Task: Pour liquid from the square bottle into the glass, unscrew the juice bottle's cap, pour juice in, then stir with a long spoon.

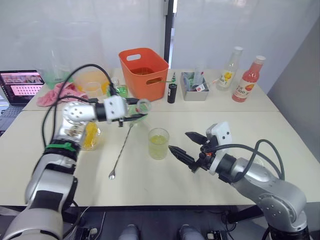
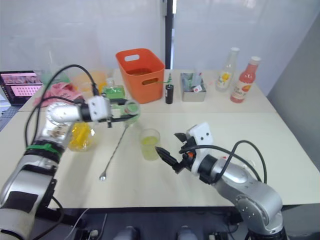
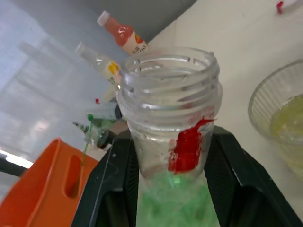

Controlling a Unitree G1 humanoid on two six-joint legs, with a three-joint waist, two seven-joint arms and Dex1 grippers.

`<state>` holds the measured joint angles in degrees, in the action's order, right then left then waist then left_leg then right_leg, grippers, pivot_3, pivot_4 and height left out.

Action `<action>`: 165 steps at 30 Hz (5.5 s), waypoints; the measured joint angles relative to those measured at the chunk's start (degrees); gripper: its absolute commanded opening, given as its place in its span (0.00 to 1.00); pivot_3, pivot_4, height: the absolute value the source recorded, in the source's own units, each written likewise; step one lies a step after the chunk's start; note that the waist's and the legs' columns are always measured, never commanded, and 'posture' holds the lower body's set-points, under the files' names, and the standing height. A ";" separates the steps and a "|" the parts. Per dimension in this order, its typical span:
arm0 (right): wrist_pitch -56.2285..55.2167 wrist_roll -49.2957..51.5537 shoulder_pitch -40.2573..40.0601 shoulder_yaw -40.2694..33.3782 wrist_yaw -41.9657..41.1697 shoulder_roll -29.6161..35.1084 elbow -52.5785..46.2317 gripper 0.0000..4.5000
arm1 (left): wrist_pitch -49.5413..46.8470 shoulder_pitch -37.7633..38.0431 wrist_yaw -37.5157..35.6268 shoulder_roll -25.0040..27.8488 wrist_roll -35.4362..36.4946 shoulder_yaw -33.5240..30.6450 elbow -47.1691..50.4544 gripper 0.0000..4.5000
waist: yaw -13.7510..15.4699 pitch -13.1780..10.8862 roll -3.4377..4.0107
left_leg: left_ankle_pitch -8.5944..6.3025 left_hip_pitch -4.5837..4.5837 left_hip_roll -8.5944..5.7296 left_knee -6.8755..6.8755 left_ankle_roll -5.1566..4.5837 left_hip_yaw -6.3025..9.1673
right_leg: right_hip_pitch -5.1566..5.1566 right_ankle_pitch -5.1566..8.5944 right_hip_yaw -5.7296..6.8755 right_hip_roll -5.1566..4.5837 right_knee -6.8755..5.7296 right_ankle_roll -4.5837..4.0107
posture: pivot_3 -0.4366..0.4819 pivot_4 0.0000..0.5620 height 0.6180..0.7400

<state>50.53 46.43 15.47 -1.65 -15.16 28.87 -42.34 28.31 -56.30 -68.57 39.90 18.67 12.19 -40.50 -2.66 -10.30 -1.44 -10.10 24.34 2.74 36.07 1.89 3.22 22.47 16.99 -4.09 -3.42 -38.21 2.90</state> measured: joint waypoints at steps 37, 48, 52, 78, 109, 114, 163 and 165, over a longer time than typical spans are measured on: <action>-2.93 0.44 8.23 -0.85 -22.24 5.53 12.68 0.99 | -53.68 49.97 7.57 16.45 19.16 -55.79 34.78 0.39 | 0.83 -0.03 -0.13 | 0.00 -0.15 0.13 -0.08 0.02 -0.10 | -0.02 0.05 0.00 0.01 0.10 -0.12 | 0.48 0.27 0.99; -2.44 1.16 7.61 -0.11 -21.98 5.39 11.73 0.99 | -38.54 29.73 12.15 14.99 9.44 -44.56 13.21 0.39 | 1.59 -0.03 -0.38 | 0.00 -0.11 0.12 -0.08 0.02 -0.10 | 0.00 0.04 0.02 0.01 0.10 -0.11 | 0.48 0.27 0.99; -2.35 1.66 7.26 -0.19 -21.29 5.38 11.09 0.99 | -34.36 25.30 13.20 11.95 7.87 -41.98 6.82 0.39 | 1.62 -0.02 -0.40 | 0.00 -0.09 0.12 -0.07 0.02 -0.09 | 0.01 0.04 0.03 0.01 0.08 -0.12 | 0.48 0.27 0.99; -1.73 3.30 6.45 -1.21 -18.22 5.53 9.34 1.00 | -31.68 23.66 14.88 9.69 10.01 -42.85 2.82 0.98 | 1.14 0.00 -0.53 | 0.00 -0.12 0.12 -0.07 0.02 -0.07 | 0.00 0.04 0.04 0.01 0.02 -0.11 | 0.48 0.27 0.99; -10.83 -0.52 -14.03 -15.13 -22.17 10.21 11.56 1.00 | -51.95 56.67 10.73 7.33 21.60 -43.16 51.07 0.98 | 0.89 -0.03 -0.65 | -0.01 -0.19 0.13 -0.12 0.03 -0.13 | -0.12 0.05 -0.01 -0.01 0.18 -0.12 | 0.48 0.27 0.99; -16.88 -4.28 -22.74 -21.05 -22.62 9.62 11.77 1.00 | -45.61 61.13 9.74 7.17 17.75 -46.81 46.73 0.98 | 1.27 0.01 -0.58 | -0.01 -0.36 0.13 -0.16 0.04 -0.23 | -0.22 0.08 -0.09 -0.02 0.20 -0.16 | 0.48 0.27 0.99; -7.17 5.45 4.15 -4.54 -45.37 19.06 19.01 1.00 | -78.98 54.08 64.51 -19.59 -5.31 -11.21 71.90 0.50 | 1.87 0.14 -0.50 | -0.01 -0.48 0.04 -0.07 0.05 -0.22 | -0.37 0.04 -0.20 -0.01 0.19 -0.07 | 0.48 0.27 0.99; -7.17 5.44 3.78 -4.64 -44.45 19.03 18.25 1.00 | -77.49 53.96 63.36 -19.56 -5.33 -11.01 70.81 0.36 | 1.87 0.20 -0.40 | -0.01 -0.49 0.04 -0.07 0.05 -0.23 | -0.37 0.04 -0.20 -0.01 0.18 -0.08 | 0.48 0.27 0.99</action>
<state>43.36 51.87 19.26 -6.29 -59.61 47.90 -24.09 -49.18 -2.34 -5.22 20.33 13.34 1.18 30.31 -0.79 -10.10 -1.85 -10.11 23.85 2.78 35.99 1.94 2.99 22.09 17.04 -4.30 -3.42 -38.02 2.83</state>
